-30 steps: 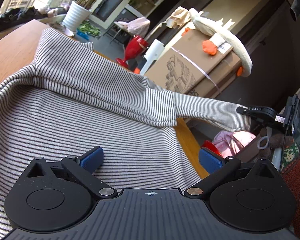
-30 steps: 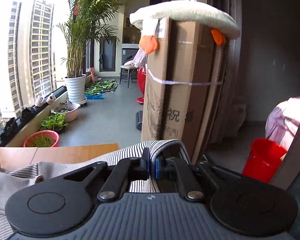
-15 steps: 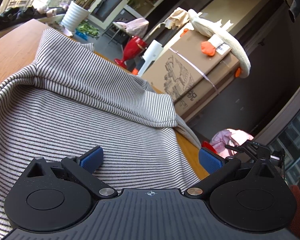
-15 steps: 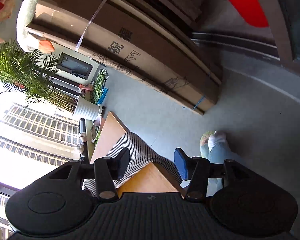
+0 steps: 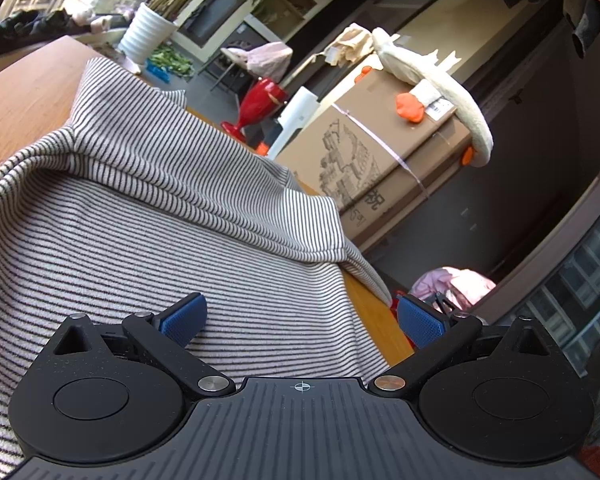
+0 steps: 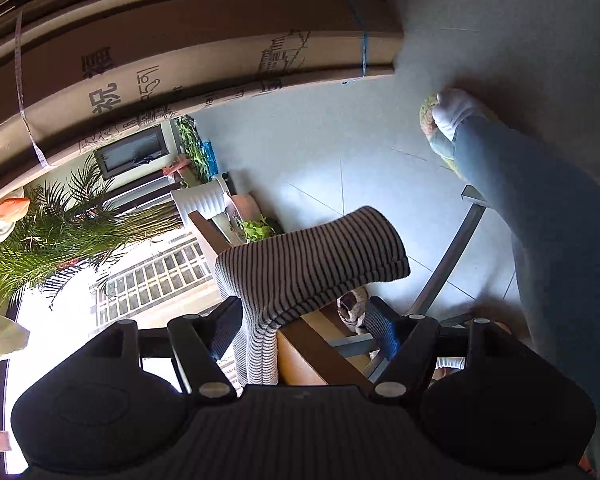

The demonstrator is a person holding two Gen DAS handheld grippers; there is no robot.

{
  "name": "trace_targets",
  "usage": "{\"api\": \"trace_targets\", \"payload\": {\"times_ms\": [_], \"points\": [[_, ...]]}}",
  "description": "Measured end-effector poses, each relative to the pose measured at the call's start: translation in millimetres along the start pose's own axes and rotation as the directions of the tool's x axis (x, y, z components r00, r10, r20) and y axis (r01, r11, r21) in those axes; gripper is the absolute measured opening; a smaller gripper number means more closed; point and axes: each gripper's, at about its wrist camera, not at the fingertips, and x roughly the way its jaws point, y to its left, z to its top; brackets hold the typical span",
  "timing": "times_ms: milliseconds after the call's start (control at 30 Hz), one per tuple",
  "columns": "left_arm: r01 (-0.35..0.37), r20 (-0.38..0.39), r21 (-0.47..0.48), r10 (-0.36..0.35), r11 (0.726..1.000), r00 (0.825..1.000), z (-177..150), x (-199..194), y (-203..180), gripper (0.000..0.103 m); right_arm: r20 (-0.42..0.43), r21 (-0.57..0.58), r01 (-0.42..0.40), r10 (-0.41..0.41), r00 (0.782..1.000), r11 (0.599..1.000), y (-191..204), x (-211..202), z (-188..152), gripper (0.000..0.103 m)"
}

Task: Fold clothes
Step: 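Lift the sleeve with the right gripper and carry it over the shirt body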

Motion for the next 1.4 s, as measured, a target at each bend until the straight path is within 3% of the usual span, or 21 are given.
{"api": "trace_targets", "payload": {"times_ms": [200,333,400,467,633,833,933,1000,1133,1200,1267,1300,1333,1400], "points": [[-0.017,0.002,0.007,0.017,1.000,1.000,0,1,-2,0.103,-0.052,-0.042,-0.058,0.056,0.997,0.997,12,27,23,0.068],[-0.022,0.011,0.004,0.022,1.000,1.000,-1,1,-3,0.103,-0.033,-0.236,-0.118,0.113,0.993,0.965,42,25,23,0.024],[-0.018,0.019,-0.002,0.018,1.000,1.000,-1,-1,-1,0.103,0.025,-0.366,-0.101,0.118,0.993,0.925,66,11,14,0.015],[-0.014,0.031,-0.009,0.014,1.000,0.999,-1,-2,0,0.103,0.088,-0.480,-0.071,0.128,0.988,0.875,91,-6,0,0.011],[-0.019,0.080,-0.030,0.022,0.999,0.997,-2,-10,2,0.103,0.229,-0.734,0.062,0.161,0.960,0.676,161,-40,-65,0.010],[-0.106,0.149,0.008,0.104,0.994,0.983,-2,-22,-7,0.103,0.289,-0.867,0.176,0.183,0.940,0.467,214,-41,-145,0.004],[-0.158,0.160,0.026,0.152,0.987,0.975,-1,-24,-11,0.103,0.297,-0.910,0.222,0.176,0.939,0.350,234,-33,-186,0.004],[-0.182,0.142,0.010,0.179,0.983,0.974,0,-23,-9,0.103,0.303,-0.921,0.250,0.144,0.942,0.299,240,-24,-206,0.004],[-0.200,0.107,-0.024,0.202,0.979,0.974,3,-21,-2,0.103,0.341,-0.891,0.303,0.057,0.938,0.339,232,-9,-203,0.005],[-0.201,0.098,-0.028,0.203,0.979,0.974,3,-21,0,0.103,0.337,-0.847,0.308,-0.009,0.941,0.434,217,-4,-185,0.007],[-0.200,0.096,-0.030,0.202,0.979,0.975,3,-20,1,0.103,0.325,-0.791,0.312,-0.071,0.943,0.526,200,-4,-162,0.022],[-0.199,0.095,-0.032,0.201,0.979,0.975,3,-20,1,0.103,0.307,-0.756,0.311,-0.108,0.946,0.576,189,-5,-148,0.041],[-0.197,0.095,-0.033,0.200,0.980,0.975,3,-20,2,0.103,0.299,-0.760,0.314,-0.123,0.946,0.569,182,-4,-147,0.051],[-0.195,0.095,-0.034,0.197,0.980,0.976,2,-19,3,0.103,0.291,-0.799,0.320,-0.138,0.947,0.509,172,1,-155,0.051]]}}
